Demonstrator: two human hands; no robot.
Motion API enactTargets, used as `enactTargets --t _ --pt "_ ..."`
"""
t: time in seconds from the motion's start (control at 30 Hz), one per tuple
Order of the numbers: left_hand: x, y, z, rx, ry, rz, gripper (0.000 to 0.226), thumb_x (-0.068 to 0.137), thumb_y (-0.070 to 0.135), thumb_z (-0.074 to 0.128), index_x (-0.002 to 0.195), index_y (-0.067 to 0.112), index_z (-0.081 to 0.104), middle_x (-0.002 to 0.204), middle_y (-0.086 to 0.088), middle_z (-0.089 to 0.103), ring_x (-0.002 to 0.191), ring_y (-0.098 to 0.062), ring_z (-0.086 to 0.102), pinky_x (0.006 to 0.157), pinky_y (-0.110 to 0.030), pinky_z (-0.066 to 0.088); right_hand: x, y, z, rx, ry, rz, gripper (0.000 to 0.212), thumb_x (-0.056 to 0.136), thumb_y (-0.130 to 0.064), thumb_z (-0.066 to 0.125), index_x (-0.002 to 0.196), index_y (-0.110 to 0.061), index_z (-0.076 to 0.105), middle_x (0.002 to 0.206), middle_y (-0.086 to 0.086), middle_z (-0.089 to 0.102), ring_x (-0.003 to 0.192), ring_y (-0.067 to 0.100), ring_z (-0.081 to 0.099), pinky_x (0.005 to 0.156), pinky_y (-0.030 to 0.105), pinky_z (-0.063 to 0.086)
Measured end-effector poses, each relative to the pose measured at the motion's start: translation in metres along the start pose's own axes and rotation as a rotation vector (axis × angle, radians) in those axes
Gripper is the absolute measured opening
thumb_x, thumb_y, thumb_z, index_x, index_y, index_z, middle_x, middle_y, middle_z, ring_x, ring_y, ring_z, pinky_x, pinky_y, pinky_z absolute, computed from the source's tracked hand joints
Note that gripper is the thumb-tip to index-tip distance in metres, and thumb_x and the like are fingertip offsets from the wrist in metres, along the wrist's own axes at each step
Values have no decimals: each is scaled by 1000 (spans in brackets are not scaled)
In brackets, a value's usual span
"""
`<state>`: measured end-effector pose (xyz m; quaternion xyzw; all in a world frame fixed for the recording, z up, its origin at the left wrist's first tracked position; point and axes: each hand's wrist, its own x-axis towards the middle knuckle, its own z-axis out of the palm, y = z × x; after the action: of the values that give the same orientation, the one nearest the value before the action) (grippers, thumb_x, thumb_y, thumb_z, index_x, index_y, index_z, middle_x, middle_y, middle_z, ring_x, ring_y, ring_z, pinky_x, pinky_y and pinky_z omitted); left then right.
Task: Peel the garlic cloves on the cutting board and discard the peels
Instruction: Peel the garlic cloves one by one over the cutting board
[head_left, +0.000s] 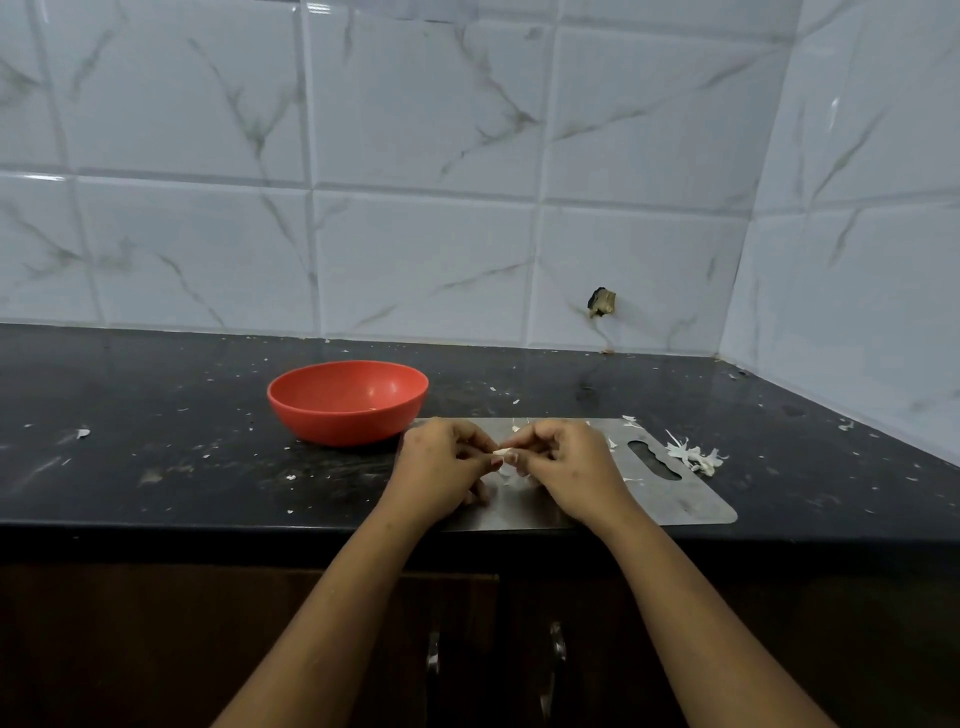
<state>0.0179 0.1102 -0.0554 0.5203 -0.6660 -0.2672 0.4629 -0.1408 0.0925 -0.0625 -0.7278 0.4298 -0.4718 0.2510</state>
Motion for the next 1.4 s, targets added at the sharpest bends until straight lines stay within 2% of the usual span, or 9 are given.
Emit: enactTargets --t 0.3,0.4,0.53,0.7,0.87,1.03,1.2,1.33,1.4 --pt "3 -2 4 235 -27 191 13 97 18 52 89 11 58 74 0 68 53 9 52 52 -8 38 1 0 3 -153 -87 -80 14 98 -13 54 91 -20 64 78 -8 65 60 -2 59 59 10 44" --pt "1 -3 6 294 -3 239 18 100 18 43 85 13 53 68 1 62 58 0 54 56 -15 41 3 -2 3 -223 -148 -135 21 101 -14 47 88 -24 60 81 -7 64 66 -5 56 63 9 40" --pt "2 -4 7 305 52 264 22 100 17 39 83 11 51 67 -3 58 65 -19 56 68 -41 48 1 -1 6 -231 -164 -168 20 101 -14 46 86 -20 58 80 -4 63 75 1 58 68 11 41" --pt "0 -2 7 299 32 258 27 98 15 44 71 16 48 62 1 55 64 -18 53 68 -41 46 -3 -1 6 -289 -52 -245 27 93 -11 54 67 -19 53 59 -3 51 57 10 46 52 16 31" --pt "2 2 10 161 28 104 32 98 18 46 69 5 50 57 1 51 58 -16 46 63 -37 41 -7 -3 7 -366 7 -341 44 92 -13 57 59 -37 38 53 -11 40 55 8 43 53 16 30" --pt "6 -1 14 -31 4 -71 35 96 18 47 62 15 50 46 7 43 46 -9 39 61 -31 32 -8 -2 6 -399 -27 -350 25 95 -18 55 70 -17 60 59 -8 49 59 12 46 54 18 31" --pt "3 1 14 -131 -5 -38 40 99 18 46 60 18 54 45 8 52 45 -5 46 56 -28 35 -4 -4 3 -253 -48 -201 27 95 -18 58 69 -20 63 52 -12 53 53 7 51 52 16 35" --pt "0 2 13 65 43 39 30 98 22 48 70 24 59 64 3 69 48 3 52 60 -26 42 -3 -4 0 -135 16 -101 12 91 -16 65 85 -19 74 71 -11 69 56 1 56 57 18 46" --pt "-1 3 14 184 60 57 27 98 23 48 74 21 60 71 2 72 44 5 51 60 -25 41 -5 -5 -1 -99 73 -96 8 87 -16 70 88 -21 76 76 -12 71 57 -3 56 56 11 43"
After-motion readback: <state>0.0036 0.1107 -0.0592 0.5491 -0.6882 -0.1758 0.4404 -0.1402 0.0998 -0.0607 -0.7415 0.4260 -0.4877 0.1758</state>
